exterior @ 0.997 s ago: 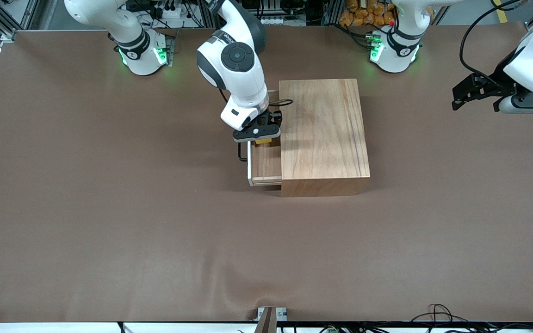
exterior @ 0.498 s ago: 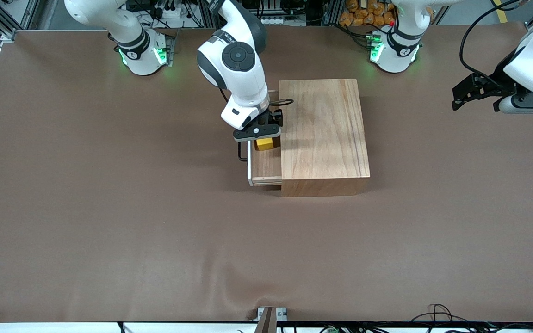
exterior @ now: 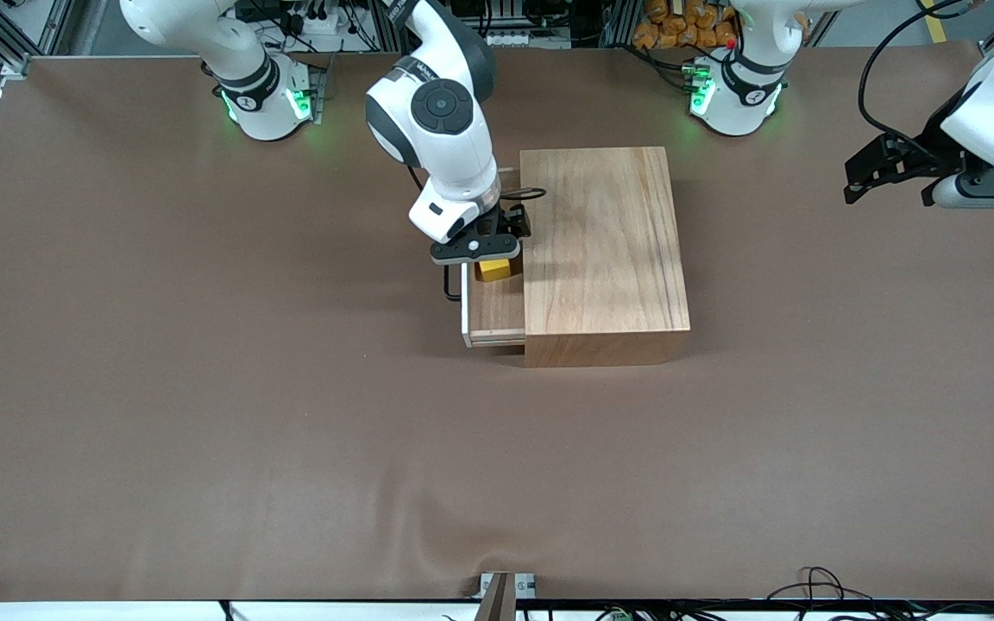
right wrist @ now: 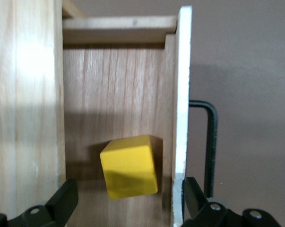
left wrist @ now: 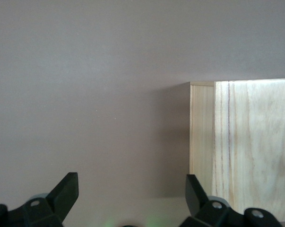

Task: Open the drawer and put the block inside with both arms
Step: 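Open the right gripper to drop the cube into the drawer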

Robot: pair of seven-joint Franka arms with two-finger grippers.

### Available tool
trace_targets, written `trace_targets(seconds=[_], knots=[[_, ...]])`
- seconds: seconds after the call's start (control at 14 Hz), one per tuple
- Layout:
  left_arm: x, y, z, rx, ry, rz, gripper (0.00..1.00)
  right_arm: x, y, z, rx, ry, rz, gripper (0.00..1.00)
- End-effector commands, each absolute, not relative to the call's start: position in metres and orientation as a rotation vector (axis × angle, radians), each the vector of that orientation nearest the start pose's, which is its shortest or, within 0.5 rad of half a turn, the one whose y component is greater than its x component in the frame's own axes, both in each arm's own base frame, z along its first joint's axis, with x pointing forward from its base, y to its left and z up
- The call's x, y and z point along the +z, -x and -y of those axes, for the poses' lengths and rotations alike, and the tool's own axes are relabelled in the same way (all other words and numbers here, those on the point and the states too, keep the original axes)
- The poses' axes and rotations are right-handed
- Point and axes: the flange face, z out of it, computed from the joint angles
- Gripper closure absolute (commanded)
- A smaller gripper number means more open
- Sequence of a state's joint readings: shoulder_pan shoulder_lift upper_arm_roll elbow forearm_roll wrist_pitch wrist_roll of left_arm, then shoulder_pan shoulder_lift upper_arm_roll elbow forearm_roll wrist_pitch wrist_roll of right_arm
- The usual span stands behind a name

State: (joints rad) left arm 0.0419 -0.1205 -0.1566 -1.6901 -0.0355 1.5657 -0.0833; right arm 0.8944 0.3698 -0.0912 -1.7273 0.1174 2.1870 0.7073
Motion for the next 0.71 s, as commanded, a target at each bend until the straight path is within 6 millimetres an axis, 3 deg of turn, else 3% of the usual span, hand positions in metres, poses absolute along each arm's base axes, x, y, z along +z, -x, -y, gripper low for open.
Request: trace_targets(seconds=[0.0,0.21,0.36,0.5,0.64], knots=[[0.636,-0.503,0.068,-0.005,3.139,-0.058,0.00,0.419,-0.474,-0.448,-0.038,3.031,-0.039,0.00],[0.637,-0.503,0.068,-0.007,3.139,-0.058,0.00,0.446,-0.518,-0.391,-0.032,3.029,-0.175,0.00],[0.637,-0.503,0.068,-0.007,3.139,-0.060,0.00,0.465,-0.537,-0.344,-0.013,3.042,-0.117,0.00],[0.636,-0.503,0.068,-0.005,3.139,-0.058,0.00,0.484,-0.563,-0.285,-0.048,3.035,-0.058,0.00],[0.636,-0.503,0.068,-0.005,3.139,-0.058,0.00,0.503,-0.582,-0.210,-0.036,3.040,-0.030,0.00]])
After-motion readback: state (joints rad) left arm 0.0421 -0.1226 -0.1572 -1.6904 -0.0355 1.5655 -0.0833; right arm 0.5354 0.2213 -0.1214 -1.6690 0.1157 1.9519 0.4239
